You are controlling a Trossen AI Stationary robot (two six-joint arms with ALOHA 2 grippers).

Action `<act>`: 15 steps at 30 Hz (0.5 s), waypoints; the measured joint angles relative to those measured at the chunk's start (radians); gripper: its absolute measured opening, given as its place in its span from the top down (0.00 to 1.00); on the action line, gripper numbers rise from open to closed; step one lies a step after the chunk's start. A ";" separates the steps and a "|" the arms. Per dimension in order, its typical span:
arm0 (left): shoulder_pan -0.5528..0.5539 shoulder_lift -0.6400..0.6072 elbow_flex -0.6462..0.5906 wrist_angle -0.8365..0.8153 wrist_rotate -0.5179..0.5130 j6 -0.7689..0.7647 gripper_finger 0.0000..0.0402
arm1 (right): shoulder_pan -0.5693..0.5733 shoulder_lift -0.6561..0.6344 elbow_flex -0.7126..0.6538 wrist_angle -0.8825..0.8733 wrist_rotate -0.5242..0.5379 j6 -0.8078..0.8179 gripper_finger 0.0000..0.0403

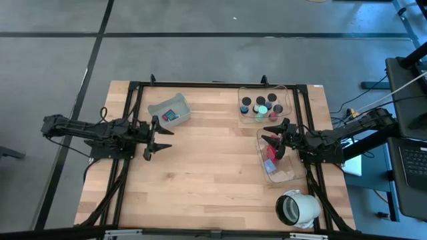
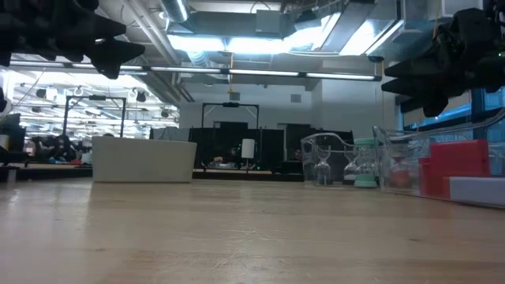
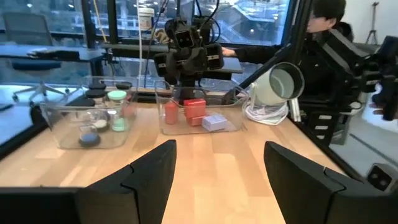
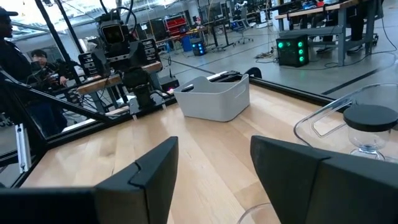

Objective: Pick & Place Office items
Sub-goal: Return to Home Position

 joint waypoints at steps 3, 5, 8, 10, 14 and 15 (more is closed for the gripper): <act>0.000 0.000 -0.002 -0.004 -0.026 0.036 0.40 | 0.000 0.000 0.000 0.000 0.000 0.000 0.49; 0.000 -0.001 -0.043 0.050 -0.059 0.052 0.40 | 0.000 0.000 0.000 0.001 0.000 0.000 0.49; 0.001 0.000 -0.127 0.198 -0.073 0.055 0.40 | 0.000 0.000 0.000 0.001 -0.001 0.000 0.49; 0.006 0.000 -0.121 0.182 -0.070 0.064 0.40 | 0.000 0.000 0.000 0.002 -0.003 0.000 0.49; 0.005 0.000 -0.121 0.211 -0.040 0.131 0.40 | 0.000 0.001 0.000 -0.002 -0.003 0.000 0.49; 0.006 0.000 -0.121 0.211 -0.043 0.148 0.40 | 0.000 0.001 0.000 -0.002 -0.003 0.000 0.49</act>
